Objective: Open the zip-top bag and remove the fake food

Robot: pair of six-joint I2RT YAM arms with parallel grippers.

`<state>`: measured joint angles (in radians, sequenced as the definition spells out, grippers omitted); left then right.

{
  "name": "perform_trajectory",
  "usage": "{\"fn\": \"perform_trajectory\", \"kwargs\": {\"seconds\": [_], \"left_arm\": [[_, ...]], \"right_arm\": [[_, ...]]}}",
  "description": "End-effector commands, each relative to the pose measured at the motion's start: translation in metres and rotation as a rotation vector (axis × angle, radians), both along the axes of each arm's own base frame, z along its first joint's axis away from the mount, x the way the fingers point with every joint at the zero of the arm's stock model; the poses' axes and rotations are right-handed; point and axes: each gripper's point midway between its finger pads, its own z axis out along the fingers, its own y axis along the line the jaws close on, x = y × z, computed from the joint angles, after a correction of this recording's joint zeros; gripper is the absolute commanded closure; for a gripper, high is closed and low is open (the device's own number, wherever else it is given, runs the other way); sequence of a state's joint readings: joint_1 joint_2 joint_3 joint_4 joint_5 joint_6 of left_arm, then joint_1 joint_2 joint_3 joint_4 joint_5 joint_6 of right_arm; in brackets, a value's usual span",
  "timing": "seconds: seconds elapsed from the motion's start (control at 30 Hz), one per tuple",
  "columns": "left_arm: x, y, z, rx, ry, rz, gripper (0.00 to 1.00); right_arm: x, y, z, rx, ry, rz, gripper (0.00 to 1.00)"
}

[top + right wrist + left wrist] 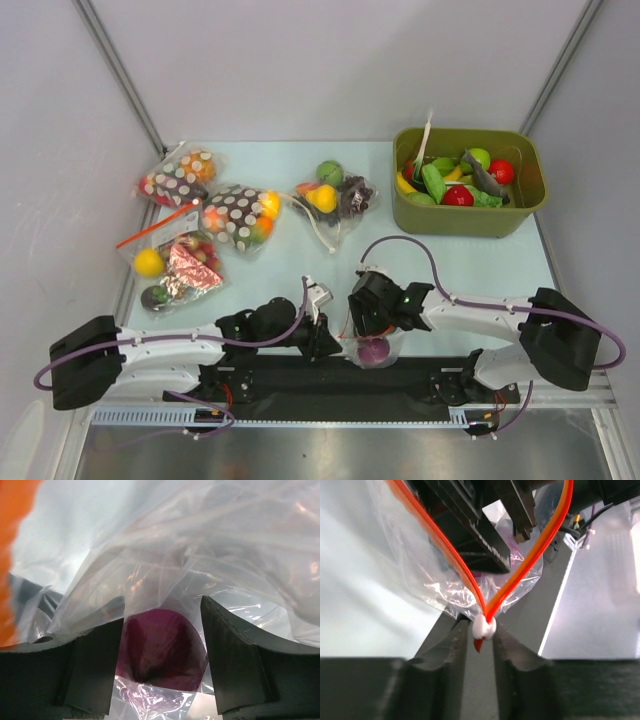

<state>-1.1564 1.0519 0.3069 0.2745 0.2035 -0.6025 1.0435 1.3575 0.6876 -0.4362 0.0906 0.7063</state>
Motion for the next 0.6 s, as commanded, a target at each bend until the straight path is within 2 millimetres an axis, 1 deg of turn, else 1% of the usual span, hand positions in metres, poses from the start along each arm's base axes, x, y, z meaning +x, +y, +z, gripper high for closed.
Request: {"fn": "perform_trajectory", "kwargs": {"seconds": [0.0,0.03,0.07,0.1,0.13,0.17,0.2,0.23,0.27,0.3,0.37,0.4,0.5,0.57], "left_arm": [[0.021,-0.01,0.017,-0.024,-0.087,0.065,0.8],[0.026,-0.01,0.017,-0.011,-0.105,0.081,0.84],[0.033,-0.014,0.022,-0.003,-0.126,0.098,0.88],[0.041,-0.014,0.024,0.014,-0.159,0.117,0.96],[0.053,-0.009,0.02,0.059,-0.184,0.168,0.99],[0.065,-0.01,0.028,0.063,-0.206,0.206,1.0],[0.073,-0.009,0.025,0.084,-0.215,0.228,1.0],[0.081,-0.007,0.026,0.09,-0.223,0.252,1.0],[0.091,-0.006,0.031,0.084,-0.226,0.283,1.0],[0.095,-0.005,0.031,0.086,-0.224,0.296,1.0],[0.104,-0.005,0.038,0.077,-0.238,0.328,1.0],[0.106,-0.005,0.039,0.076,-0.245,0.33,1.0],[0.106,-0.006,0.041,0.068,-0.25,0.332,0.99],[0.104,-0.006,0.041,0.058,-0.248,0.321,1.0]], "right_arm": [[0.029,0.003,0.021,0.027,-0.086,-0.04,0.33],[0.034,0.004,0.024,0.037,-0.099,-0.045,0.33],[0.039,0.004,0.027,0.042,-0.113,-0.04,0.33],[0.046,0.007,0.033,0.054,-0.128,-0.046,0.33],[0.054,0.006,0.038,0.057,-0.145,-0.062,0.33],[0.06,0.005,0.043,0.057,-0.164,-0.057,0.33],[0.064,0.005,0.046,0.058,-0.177,-0.064,0.33],[0.07,0.007,0.055,0.068,-0.194,-0.067,0.33],[0.075,0.004,0.06,0.069,-0.211,-0.08,0.33],[0.077,0.004,0.066,0.075,-0.226,-0.084,0.33],[0.077,0.003,0.073,0.084,-0.235,-0.084,0.32],[0.076,0.003,0.077,0.095,-0.24,-0.087,0.32],[0.065,-0.005,0.07,0.075,-0.212,-0.089,0.32],[0.054,-0.012,0.057,0.054,-0.174,-0.082,0.32]]}}
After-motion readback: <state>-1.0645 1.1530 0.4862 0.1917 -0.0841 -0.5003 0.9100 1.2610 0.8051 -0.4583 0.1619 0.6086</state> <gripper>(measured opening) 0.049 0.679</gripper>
